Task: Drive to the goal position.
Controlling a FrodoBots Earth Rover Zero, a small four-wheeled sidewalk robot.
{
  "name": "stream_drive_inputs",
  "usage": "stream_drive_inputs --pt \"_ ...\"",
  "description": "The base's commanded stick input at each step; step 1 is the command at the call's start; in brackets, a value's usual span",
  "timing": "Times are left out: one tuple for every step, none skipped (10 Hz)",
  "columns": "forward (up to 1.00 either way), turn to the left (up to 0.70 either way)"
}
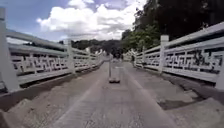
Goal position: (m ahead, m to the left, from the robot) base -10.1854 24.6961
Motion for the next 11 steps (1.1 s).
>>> stream_drive_inputs --pt "0.45 0.00" --pt "0.45 0.00" --pt "0.45 0.00" --pt "0.45 0.00" --pt "0.45 0.00" --pt "0.45 0.00" --pt "0.45 0.00" --pt "0.45 0.00" --pt "0.45 0.00" --pt "0.45 0.00" --pt "0.45 0.00"
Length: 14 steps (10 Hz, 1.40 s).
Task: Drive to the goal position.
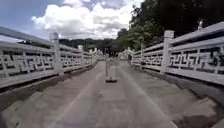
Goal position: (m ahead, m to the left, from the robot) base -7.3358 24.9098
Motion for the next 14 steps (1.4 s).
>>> stream_drive_inputs --pt "0.45 0.00" --pt "0.45 0.00" --pt "0.45 0.00" --pt "0.45 0.00" --pt "0.45 0.00" --pt "0.45 0.00" --pt "0.45 0.00" --pt "0.45 0.00" --pt "0.45 0.00" --pt "0.45 0.00" --pt "0.45 0.00" --pt "0.45 0.00" --pt "0.45 0.00" --pt "0.45 0.00"
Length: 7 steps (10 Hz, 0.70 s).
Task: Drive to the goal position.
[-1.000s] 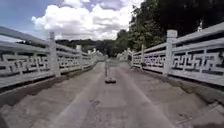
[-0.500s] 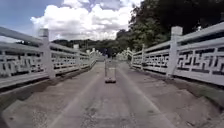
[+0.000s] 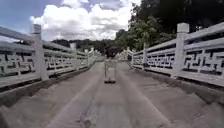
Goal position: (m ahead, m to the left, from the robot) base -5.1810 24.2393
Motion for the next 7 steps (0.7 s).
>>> stream_drive_inputs --pt "0.45 0.00" --pt "0.45 0.00" --pt "0.45 0.00" --pt "0.45 0.15" --pt "0.45 0.27" --pt "0.45 0.27" --pt "0.45 0.00"
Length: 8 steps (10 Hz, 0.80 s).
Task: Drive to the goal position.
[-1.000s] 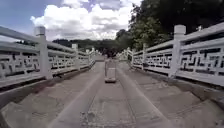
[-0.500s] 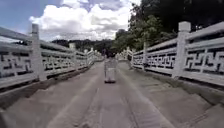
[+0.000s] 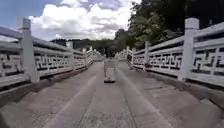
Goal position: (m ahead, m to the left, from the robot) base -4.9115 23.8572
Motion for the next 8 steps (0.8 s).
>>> stream_drive_inputs --pt "0.45 0.00" --pt "0.45 0.00" --pt "0.45 0.00" --pt "0.45 0.00" --pt "0.45 0.00" --pt "0.45 0.00" --pt "0.45 0.00" --pt "0.45 0.00"
